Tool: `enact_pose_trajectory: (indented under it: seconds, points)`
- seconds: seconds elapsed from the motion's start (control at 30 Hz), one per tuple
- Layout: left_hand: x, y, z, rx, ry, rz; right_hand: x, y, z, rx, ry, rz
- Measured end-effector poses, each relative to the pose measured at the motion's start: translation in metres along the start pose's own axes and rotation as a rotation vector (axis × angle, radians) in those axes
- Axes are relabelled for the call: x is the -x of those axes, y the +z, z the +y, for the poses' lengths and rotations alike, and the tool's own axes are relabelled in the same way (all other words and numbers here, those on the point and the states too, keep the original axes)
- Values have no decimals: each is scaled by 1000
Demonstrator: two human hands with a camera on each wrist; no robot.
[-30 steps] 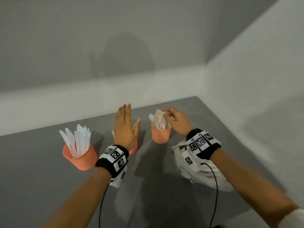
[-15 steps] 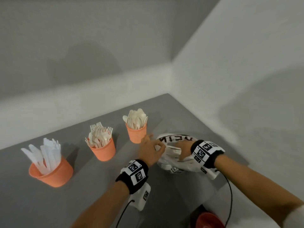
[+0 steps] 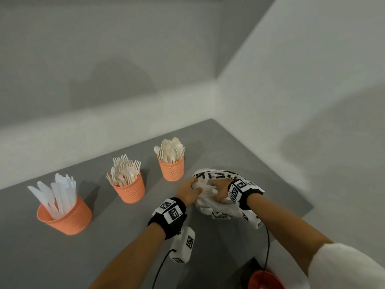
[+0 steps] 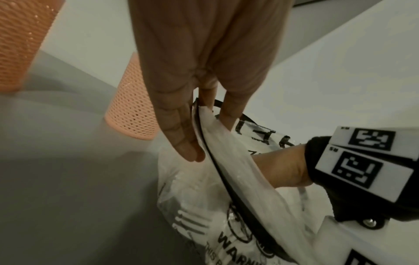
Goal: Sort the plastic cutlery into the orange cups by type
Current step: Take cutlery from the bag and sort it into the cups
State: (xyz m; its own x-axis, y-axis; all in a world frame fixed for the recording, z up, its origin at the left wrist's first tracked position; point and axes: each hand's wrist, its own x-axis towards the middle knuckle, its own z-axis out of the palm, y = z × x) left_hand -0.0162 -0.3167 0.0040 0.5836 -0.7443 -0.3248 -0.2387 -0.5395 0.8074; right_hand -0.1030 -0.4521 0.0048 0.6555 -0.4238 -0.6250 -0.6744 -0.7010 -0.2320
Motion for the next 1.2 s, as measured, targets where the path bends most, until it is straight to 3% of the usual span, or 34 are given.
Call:
enact_pose_trajectory:
  seconds: [0.4,0.67,1.07,1.2]
  points:
    - [4,-11,18,-48,90,24,-2,-8,13,-15,26,56]
    - [6,-8,20,-49,47,54,13,10,17,-57,-37,158]
    - [14,-2,33,-171,57,110,32,5,18,-165,31,95]
    - [13,-3,34,-313,46,216,32,9,26,-194,-22,113]
